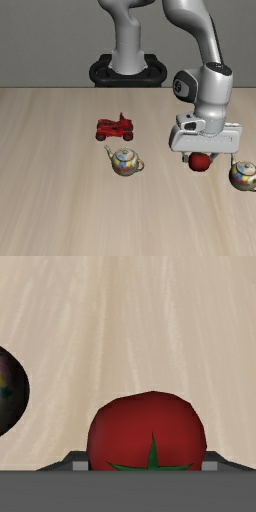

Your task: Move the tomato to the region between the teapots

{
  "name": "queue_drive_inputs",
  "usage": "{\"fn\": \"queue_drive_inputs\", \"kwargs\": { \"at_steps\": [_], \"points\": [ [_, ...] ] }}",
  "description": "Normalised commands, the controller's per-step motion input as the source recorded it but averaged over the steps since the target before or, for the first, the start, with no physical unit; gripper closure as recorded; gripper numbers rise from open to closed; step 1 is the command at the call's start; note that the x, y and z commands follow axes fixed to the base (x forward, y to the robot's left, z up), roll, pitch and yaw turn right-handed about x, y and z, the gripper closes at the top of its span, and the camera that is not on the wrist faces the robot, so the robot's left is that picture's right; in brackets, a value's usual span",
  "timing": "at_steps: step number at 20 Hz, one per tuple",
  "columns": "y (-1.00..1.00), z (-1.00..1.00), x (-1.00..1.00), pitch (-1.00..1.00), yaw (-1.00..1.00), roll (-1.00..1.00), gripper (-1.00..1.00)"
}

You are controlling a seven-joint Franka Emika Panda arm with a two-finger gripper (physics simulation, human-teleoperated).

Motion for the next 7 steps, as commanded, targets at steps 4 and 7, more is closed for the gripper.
{"fn": "queue_drive_inputs", "kwargs": {
  "at_steps": [4,7],
  "points": [
    [0.0,-1.0,0.0,0.0,0.0,0.0,1.0],
    [0.0,-1.0,0.0,0.0,0.0,0.0,1.0]
  ]
}}
